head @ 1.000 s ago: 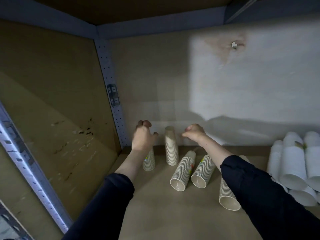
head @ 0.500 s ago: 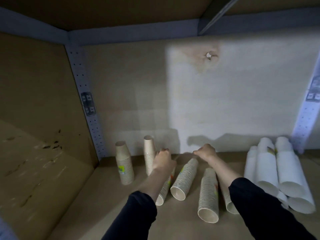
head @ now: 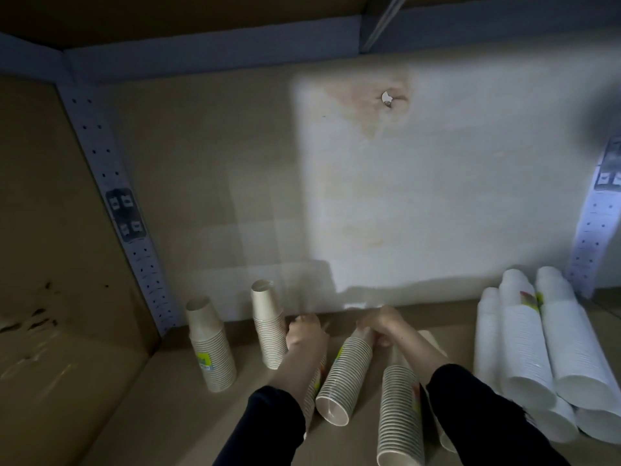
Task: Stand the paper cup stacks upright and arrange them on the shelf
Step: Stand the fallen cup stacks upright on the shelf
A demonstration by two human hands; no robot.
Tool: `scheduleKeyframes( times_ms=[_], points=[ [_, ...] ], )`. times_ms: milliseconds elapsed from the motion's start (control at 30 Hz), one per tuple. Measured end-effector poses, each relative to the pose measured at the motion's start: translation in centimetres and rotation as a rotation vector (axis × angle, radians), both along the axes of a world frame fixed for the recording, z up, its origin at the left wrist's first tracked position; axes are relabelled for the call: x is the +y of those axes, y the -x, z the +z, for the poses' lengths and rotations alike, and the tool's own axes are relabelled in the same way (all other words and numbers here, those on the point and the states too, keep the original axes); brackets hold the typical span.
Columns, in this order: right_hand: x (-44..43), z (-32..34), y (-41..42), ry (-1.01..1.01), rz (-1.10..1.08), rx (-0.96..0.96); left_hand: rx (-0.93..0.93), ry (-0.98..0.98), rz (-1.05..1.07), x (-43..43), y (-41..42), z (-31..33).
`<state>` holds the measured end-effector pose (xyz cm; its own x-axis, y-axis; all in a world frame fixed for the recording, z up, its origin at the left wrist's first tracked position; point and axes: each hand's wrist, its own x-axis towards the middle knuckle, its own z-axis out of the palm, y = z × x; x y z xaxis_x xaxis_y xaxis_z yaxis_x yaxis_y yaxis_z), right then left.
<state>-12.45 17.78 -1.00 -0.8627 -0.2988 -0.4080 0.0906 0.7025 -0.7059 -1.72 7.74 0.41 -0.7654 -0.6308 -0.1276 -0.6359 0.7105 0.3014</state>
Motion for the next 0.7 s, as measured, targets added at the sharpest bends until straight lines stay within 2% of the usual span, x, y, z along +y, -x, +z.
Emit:
scheduleKeyframes(
  times_ms=[167,367,500,700],
  points=[
    [-0.5,-0.5,0.2,0.111,-0.057,-0.15,0.012,-0.041,-0.007,0.3,-0.3,0.2],
    [0.3,1.6,-1.2,0.297,-0.046,-0.176,0.112,-0.072,-0.001,0.8,-1.9,1.9],
    [0.9,4.1,-2.7,0.337,-0.028,-0.078,0.203,-0.011,-0.013,1.0,-4.3,4.0],
    [0.8,7.2,-6.4,0.439,-0.041,0.173,0.336,0.001,0.065,0.0,-9.5,6.6]
  ],
)
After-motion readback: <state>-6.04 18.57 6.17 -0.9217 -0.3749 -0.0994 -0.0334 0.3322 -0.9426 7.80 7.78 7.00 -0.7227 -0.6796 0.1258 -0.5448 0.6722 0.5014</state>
